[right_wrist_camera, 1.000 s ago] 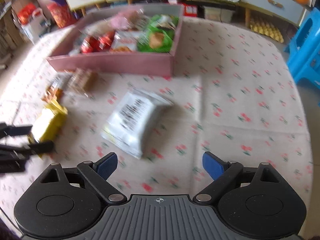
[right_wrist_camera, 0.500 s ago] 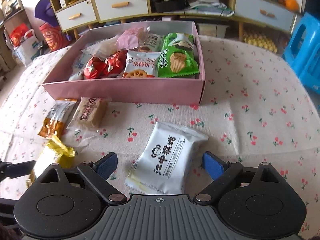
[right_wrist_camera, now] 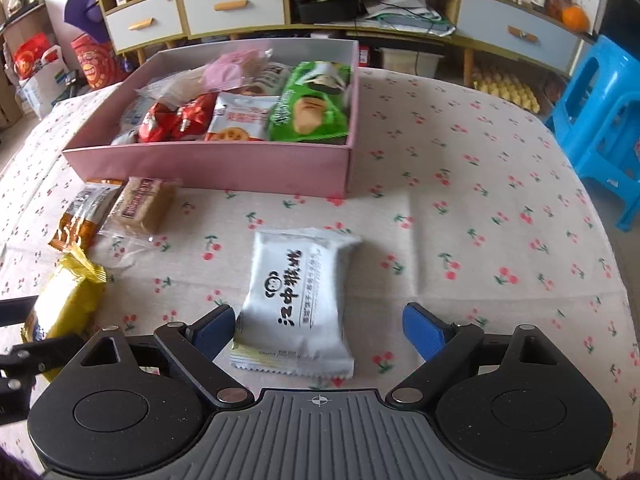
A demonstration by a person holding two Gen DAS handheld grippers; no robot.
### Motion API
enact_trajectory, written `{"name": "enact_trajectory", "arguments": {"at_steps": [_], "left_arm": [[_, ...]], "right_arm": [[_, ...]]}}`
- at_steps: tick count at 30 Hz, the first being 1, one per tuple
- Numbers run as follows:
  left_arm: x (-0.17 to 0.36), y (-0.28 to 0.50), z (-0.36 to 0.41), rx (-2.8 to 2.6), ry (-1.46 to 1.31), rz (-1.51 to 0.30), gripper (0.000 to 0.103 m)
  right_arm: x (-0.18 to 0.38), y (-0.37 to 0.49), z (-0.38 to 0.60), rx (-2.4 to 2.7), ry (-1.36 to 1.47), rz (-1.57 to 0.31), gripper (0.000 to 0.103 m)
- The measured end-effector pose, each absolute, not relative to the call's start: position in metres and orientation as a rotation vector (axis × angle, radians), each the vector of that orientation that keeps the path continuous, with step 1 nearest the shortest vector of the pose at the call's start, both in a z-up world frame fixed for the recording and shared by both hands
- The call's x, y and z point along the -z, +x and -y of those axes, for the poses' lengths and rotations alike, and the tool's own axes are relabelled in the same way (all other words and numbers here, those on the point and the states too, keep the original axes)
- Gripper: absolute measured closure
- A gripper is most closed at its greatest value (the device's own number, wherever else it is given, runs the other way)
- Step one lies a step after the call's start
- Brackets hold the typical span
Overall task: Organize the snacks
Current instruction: 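Grasp the yellow chip bag with left gripper while right grasps white biscuit pack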
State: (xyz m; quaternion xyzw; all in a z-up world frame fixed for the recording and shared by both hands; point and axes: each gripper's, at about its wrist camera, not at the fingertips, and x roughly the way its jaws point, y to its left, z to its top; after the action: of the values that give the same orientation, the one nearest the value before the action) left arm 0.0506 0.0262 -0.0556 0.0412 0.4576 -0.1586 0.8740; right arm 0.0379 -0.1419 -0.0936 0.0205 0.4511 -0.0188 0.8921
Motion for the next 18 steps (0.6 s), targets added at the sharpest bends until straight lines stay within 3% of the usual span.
{"name": "enact_trajectory", "arguments": {"at_steps": [10,15,18], "left_arm": [[0.055,0.053,-0.023,0.327,0.073,-0.95,0.051],[0.053,0.055,-0.022,0.335,0.065,-0.953,0.053],[0.053,0.055,-0.022,0.343,0.066,-0.956,0.053]], "right_arm": [[0.093,0.043,0.129,0.001,0.033,-0.931,0.017],[0.093,0.047,0.126,-0.001,0.016,-0.924,0.024],[0.092,0.049,0.126,-0.004,0.027,-0.917,0.035]]}}
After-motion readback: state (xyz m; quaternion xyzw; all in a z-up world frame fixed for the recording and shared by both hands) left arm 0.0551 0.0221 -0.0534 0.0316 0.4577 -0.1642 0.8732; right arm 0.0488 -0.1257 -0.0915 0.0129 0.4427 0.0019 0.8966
